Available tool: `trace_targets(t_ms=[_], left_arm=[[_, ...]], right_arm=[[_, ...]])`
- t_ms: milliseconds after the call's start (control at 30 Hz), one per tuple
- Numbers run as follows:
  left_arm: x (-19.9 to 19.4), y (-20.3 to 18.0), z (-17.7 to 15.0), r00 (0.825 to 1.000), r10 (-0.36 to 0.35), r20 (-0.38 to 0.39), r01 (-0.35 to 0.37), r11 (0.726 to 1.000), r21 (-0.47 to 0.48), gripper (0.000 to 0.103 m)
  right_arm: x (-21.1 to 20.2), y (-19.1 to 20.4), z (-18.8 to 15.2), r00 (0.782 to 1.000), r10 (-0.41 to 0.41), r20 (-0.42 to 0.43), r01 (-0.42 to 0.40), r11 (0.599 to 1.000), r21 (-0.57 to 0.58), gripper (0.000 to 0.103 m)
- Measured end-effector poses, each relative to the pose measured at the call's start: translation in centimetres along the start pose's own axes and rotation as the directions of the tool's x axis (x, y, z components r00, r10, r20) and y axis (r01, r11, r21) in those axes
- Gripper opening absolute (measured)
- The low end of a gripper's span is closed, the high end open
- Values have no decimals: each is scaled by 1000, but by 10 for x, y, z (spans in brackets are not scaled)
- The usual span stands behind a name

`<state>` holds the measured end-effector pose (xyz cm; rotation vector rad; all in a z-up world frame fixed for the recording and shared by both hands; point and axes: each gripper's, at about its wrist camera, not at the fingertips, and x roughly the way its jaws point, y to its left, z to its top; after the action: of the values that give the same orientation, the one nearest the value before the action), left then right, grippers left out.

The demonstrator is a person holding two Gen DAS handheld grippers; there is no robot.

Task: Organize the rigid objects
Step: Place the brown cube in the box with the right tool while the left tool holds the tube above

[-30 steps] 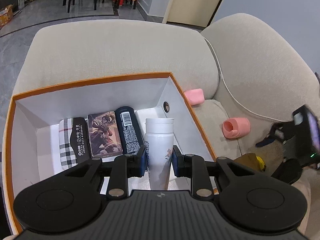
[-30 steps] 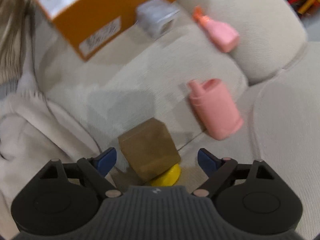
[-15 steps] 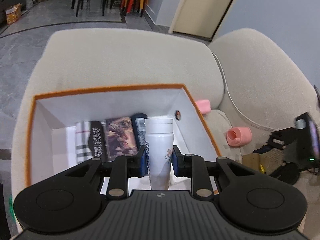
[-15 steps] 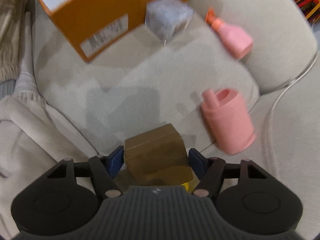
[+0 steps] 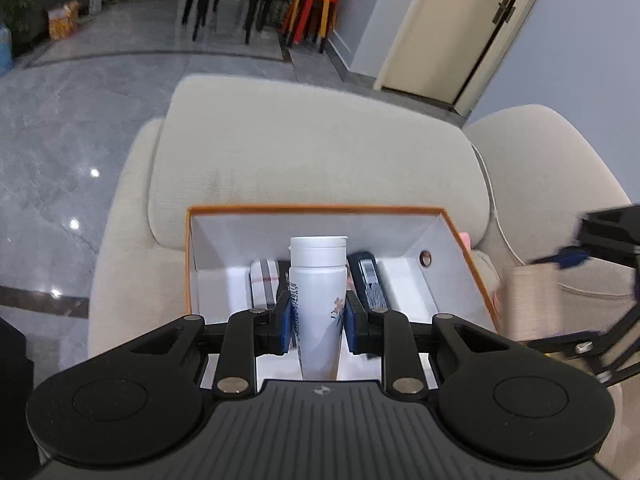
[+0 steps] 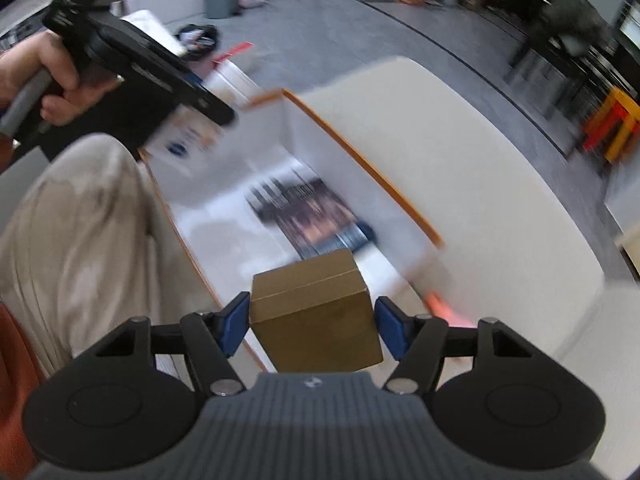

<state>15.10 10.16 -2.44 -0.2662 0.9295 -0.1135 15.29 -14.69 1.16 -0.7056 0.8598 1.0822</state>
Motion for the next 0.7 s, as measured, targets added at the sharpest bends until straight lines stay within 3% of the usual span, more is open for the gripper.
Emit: trace_targets(t_ms=[200, 400, 600, 700], left_arm=[[26, 17, -2, 997, 4, -74, -3, 1000, 1, 28], [46, 27, -1, 994, -10, -110, 10, 1000, -1, 28], [61, 34, -1, 992, 0, -130, 0, 1000, -1, 28], [61, 37, -2, 991, 14, -130, -12, 1000, 13, 28]], right_arm=[[84, 20, 48, 991, 88, -96, -95, 993, -76, 66], [156, 23, 66, 956, 112, -270, -141, 986, -91, 65], [195, 27, 68, 919, 131, -372, -180, 979, -98, 65], [205, 31, 71, 914, 124, -387, -184, 975, -123, 65]])
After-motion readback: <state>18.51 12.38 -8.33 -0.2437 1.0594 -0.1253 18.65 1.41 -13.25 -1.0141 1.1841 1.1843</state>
